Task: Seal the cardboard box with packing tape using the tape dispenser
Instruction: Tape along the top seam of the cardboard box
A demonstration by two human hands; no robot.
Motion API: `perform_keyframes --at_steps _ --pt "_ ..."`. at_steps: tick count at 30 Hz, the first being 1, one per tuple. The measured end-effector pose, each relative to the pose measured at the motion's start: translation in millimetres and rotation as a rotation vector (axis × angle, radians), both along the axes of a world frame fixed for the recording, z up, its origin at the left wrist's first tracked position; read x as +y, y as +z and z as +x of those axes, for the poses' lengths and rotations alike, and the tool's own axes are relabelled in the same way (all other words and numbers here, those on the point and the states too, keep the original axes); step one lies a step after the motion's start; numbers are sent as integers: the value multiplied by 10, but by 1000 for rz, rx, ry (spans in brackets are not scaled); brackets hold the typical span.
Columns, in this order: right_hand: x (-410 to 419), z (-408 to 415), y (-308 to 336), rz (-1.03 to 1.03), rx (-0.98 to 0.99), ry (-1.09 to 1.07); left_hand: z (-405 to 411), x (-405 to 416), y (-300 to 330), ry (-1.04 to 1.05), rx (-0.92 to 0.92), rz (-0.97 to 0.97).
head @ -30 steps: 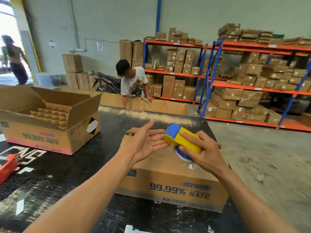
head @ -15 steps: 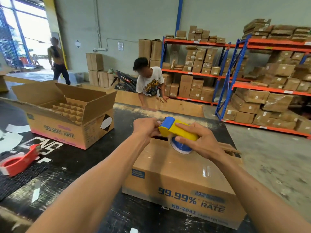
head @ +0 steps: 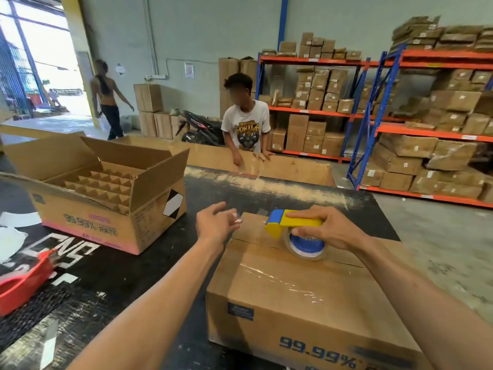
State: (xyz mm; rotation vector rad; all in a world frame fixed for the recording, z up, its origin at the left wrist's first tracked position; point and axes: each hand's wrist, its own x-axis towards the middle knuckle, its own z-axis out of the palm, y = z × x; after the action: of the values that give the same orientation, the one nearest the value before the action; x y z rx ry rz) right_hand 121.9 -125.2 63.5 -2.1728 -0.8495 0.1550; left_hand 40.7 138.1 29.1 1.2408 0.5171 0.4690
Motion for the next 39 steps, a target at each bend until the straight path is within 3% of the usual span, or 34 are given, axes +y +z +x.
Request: perform_keyframes --at_steps 11,20,32,35,37,39 --pt "286 154 61 -265 -86 98 -129 -23 -352 106 153 276" --pt "426 150 115 -412 -188 144 -127 -39 -452 189 250 255" --pt "492 160 109 -445 -213 156 -154 -5 -431 229 463 153" --pt "513 182 100 -441 -216 162 -184 -56 -399 170 480 330" --pt "523 172 112 -434 -211 171 -175 -110 -366 125 376 585" --pt "531 167 113 -430 -215 174 -145 -171 -362 -47 308 843"
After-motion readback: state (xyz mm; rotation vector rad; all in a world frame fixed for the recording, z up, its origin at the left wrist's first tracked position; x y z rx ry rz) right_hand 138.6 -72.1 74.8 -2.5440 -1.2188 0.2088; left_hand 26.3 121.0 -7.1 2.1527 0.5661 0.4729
